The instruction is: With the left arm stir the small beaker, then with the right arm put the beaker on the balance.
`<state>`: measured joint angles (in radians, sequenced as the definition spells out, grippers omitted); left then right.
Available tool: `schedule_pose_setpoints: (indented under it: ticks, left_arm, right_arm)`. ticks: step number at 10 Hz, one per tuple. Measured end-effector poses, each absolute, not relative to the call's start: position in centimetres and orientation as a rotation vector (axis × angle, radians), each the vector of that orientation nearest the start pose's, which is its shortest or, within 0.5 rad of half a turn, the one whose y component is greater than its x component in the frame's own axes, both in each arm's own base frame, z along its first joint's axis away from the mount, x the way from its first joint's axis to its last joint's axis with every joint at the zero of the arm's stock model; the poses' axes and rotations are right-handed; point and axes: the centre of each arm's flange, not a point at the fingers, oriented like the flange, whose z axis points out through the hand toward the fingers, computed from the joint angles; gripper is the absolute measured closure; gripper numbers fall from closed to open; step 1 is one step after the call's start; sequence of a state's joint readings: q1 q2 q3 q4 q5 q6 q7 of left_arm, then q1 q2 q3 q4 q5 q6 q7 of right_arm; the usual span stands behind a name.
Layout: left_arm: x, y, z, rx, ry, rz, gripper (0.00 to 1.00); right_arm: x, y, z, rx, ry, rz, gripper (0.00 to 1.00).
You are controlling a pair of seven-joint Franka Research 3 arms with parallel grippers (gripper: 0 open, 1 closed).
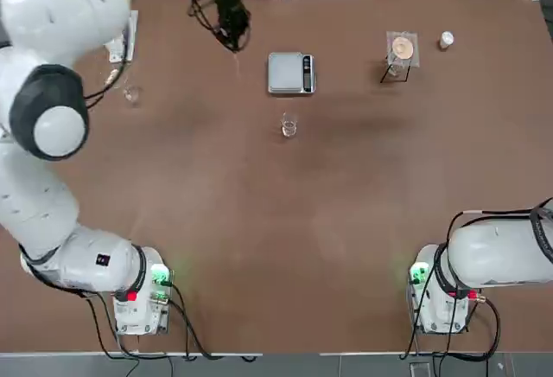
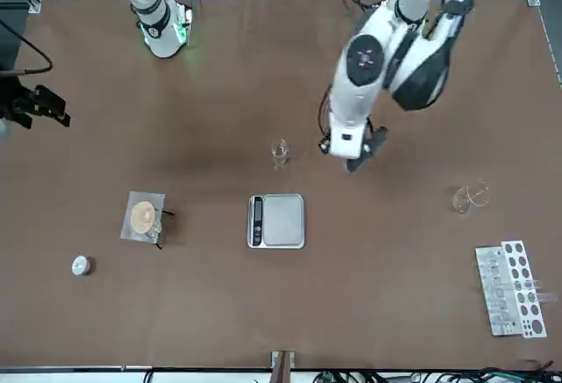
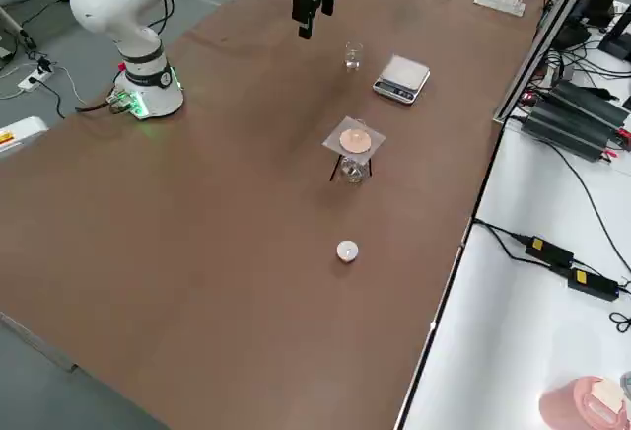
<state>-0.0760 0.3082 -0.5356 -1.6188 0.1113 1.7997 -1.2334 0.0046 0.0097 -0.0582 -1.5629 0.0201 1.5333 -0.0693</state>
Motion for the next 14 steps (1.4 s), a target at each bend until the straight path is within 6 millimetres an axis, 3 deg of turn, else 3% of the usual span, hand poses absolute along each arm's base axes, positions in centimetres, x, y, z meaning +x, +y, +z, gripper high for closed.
schedule_pose_setpoints:
  ticks: [3,6,8,9,10,11,14]
  left_arm:
    - [56.0,-19.7,46.6,-2.967,-0.876,0.170,0.92]
    - [57.5,-4.5,47.2,-2.968,-0.920,0.192,0.92]
    - [57.1,6.9,47.1,-3.000,-0.940,0.207,0.92]
    - [56.4,11.3,47.1,-3.035,-0.951,0.214,0.92]
    - [55.8,14.2,47.0,-3.063,-0.947,0.212,0.92]
    - [55.6,15.4,47.0,-3.075,-0.942,0.195,0.92]
    - [56.6,15.5,45.7,-3.096,-0.938,0.130,0.92]
  right_arm:
    - [55.3,-2.8,62.0,-3.119,-0.024,0.059,0.00]
    - [55.3,-2.7,62.0,-3.119,-0.026,0.059,0.00]
    - [55.3,-2.7,62.0,-3.119,-0.028,0.058,0.00]
    - [55.3,-2.6,62.0,-3.119,-0.030,0.057,0.00]
    - [55.3,-2.5,62.0,-3.119,-0.032,0.057,0.00]
    - [55.3,-2.5,62.0,-3.119,-0.034,0.057,0.00]
    - [55.3,-2.3,62.0,-3.119,-0.040,0.057,0.00]
